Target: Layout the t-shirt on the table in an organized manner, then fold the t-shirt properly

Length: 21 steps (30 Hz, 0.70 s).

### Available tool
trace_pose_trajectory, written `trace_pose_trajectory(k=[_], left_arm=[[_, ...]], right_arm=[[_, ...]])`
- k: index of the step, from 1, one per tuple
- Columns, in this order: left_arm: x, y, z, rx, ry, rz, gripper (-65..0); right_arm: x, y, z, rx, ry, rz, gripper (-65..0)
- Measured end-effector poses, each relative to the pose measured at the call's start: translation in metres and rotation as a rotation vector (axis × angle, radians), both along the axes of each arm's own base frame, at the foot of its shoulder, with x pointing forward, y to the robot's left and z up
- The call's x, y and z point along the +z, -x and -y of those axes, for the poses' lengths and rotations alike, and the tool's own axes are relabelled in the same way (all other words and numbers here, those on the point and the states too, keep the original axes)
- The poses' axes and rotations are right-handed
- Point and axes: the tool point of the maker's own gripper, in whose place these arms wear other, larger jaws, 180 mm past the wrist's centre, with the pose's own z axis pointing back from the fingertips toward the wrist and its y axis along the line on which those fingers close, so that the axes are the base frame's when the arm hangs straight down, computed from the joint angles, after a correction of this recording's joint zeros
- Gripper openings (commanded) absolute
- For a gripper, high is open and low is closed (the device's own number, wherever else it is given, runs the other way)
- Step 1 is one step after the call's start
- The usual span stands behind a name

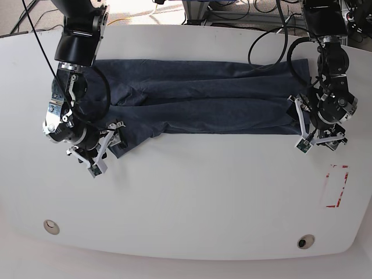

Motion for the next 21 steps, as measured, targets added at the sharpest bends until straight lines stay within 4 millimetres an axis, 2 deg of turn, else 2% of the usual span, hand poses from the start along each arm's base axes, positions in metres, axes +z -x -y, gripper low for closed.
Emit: trace_pose_trajectory(k=[4, 9, 15, 21], left_arm=[[0.006, -0.002, -0.010, 0.039, 0.019, 0.027, -15.4], [0.012, -0.003, -0.027, 0.082, -0.013, 0.032, -15.6], [0.015, -0.008, -0.019, 0.066, 0.017, 0.054, -15.6], [0.014, -0.006, -0.021, 0.069, 0.005, 0.047, -15.6]], right_arm=[[-0.014, -0.008, -0.005, -0.020, -0.073, -0.006, -24.7], [-0.037, -0.013, -0.003, -0.055, -0.130, -0.061, -24.7], [-0.044, -0.020, 0.000, -0.084, -0.182, -0.054, -24.7], [-0.050, -0.023, 0.007, -0.106, -0.193, -0.065, -25.0]])
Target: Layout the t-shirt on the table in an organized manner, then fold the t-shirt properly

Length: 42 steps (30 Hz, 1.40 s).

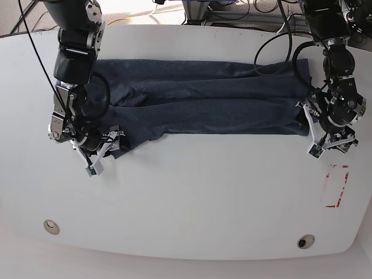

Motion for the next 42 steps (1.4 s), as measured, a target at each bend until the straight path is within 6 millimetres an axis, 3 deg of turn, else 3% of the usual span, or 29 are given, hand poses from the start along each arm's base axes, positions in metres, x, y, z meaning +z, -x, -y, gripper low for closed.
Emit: trace_pose_trajectory(k=[5, 14, 27, 33, 36, 42], left_arm=[[0.000, 0.000, 0.000, -0.001, 0.001, 0.001, -15.6], [0.000, 0.000, 0.000, -0.001, 0.001, 0.001, -15.6], [0.000, 0.000, 0.000, -0.001, 0.001, 0.001, -15.6], [0.000, 0.000, 0.000, 0.000, 0.001, 0.000, -15.6], [-0.001, 0.000, 0.000, 0.000, 0.001, -0.002, -15.6], [-0.001, 0.000, 0.000, 0.000, 0.002, -0.003, -15.6]], right_arm=[[-0.002, 0.001, -0.003, 0.001, -0.009, 0.002, -32.3], [-0.008, 0.005, -0.022, 0.070, 0.010, -0.015, -65.0], [-0.003, 0.008, -0.022, 0.092, 0.041, -0.034, -65.0], [0.034, 0.004, -0.020, 0.138, 0.137, 0.029, -65.0], [0.049, 0.010, -0.023, 0.161, 0.175, 0.062, -65.0], [0.052, 0.041, -0.034, 0.207, 0.245, 0.031, -65.0]])
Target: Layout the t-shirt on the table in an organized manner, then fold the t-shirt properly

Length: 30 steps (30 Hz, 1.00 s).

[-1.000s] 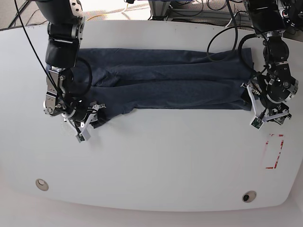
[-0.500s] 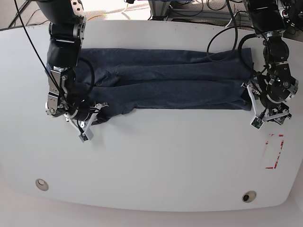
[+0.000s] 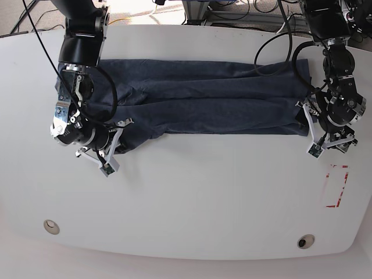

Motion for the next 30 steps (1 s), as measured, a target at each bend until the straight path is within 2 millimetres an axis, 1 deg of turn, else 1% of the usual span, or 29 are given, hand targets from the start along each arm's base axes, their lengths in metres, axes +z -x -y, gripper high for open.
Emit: trace_pose_trajectory(k=[7, 12, 16, 20, 25, 26, 28, 30], left_arm=[[0.000, 0.000, 0.000, 0.000, 0.000, -0.001, -15.7], [-0.001, 0.000, 0.001, 0.000, 0.003, -0.003, -15.7], [-0.009, 0.002, -0.001, 0.008, 0.010, -0.026, -15.7], [-0.019, 0.006, -0.003, 0.016, 0.020, -0.057, -15.7], [-0.021, 0.006, -0.003, 0.018, 0.021, -0.062, -15.7], [-0.021, 0.006, -0.003, 0.018, 0.022, -0.061, -15.7], [-0.021, 0.006, -0.003, 0.018, 0.022, -0.062, -15.7], [-0.021, 0.006, -0.003, 0.018, 0.021, -0.063, -15.7]], right_arm=[[0.009, 0.032, -0.001, -0.004, 0.046, 0.009, -65.0], [0.008, 0.053, 0.000, 0.006, 0.086, -0.010, -65.0], [0.004, 0.068, -0.002, 0.015, 0.093, -0.026, -65.0], [-0.006, 0.083, -0.002, 0.017, 0.095, -0.065, -65.0], [-0.018, 0.101, -0.002, 0.019, 0.094, -0.112, -64.4], [-0.020, 0.104, -0.002, 0.019, 0.094, -0.120, -63.1], [-0.024, 0.110, -0.001, 0.019, 0.095, -0.135, -58.5], [-0.027, 0.115, -0.001, 0.020, 0.095, -0.148, -51.5]])
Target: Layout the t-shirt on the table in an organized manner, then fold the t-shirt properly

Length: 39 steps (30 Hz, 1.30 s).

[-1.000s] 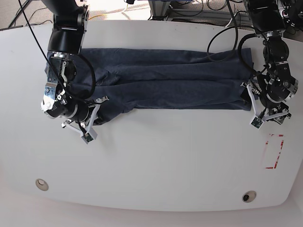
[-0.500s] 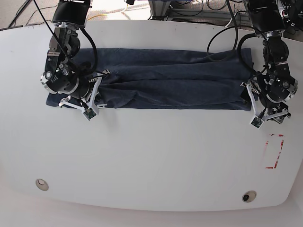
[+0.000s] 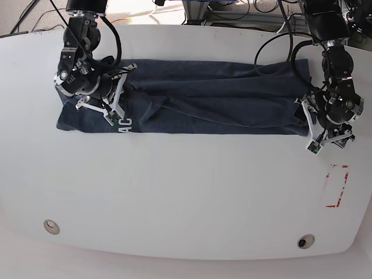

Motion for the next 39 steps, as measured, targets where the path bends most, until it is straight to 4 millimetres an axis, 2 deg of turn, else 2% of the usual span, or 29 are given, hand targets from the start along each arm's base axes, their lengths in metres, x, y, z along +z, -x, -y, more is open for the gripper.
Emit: trace_pose_trajectory(k=[7, 10, 12, 17, 21, 26, 29, 31, 35, 39], left_arm=[[0.000, 0.000, 0.000, 0.000, 0.000, 0.000, -15.7], [0.000, 0.000, 0.000, 0.000, 0.001, 0.000, -15.7], [0.000, 0.000, 0.000, 0.000, 0.000, 0.000, -15.7], [0.000, 0.000, -0.001, 0.001, -0.002, 0.000, -15.7], [0.000, 0.000, 0.000, -0.001, -0.001, 0.000, -15.7], [0.000, 0.000, -0.001, 0.001, -0.003, -0.001, -15.7], [0.000, 0.000, 0.000, -0.001, 0.000, 0.000, -15.7], [0.000, 0.000, 0.001, -0.001, 0.002, 0.000, -15.7], [0.000, 0.000, 0.000, 0.000, 0.000, -0.001, -17.1], [0.000, -0.001, 0.001, -0.001, 0.004, 0.004, -23.5]], right_arm=[[-0.004, 0.015, 0.000, 0.005, 0.009, -0.024, -25.4], [-0.002, 0.022, 0.002, 0.013, 0.022, -0.021, -19.5], [-0.001, 0.027, 0.004, 0.021, 0.032, -0.023, -18.7], [0.000, 0.036, 0.013, 0.031, 0.066, -0.033, -22.2], [0.004, 0.033, 0.019, 0.002, 0.060, -0.019, -23.0], [0.017, 0.020, 0.032, -0.059, 0.019, 0.029, -23.5], [0.029, 0.003, 0.026, -0.052, -0.020, 0.081, -24.4], [0.038, -0.009, 0.021, -0.044, -0.048, 0.122, -27.4], [0.051, -0.027, 0.015, -0.040, -0.068, 0.177, -44.2], [0.052, -0.032, 0.007, -0.046, -0.097, 0.183, -62.5]])
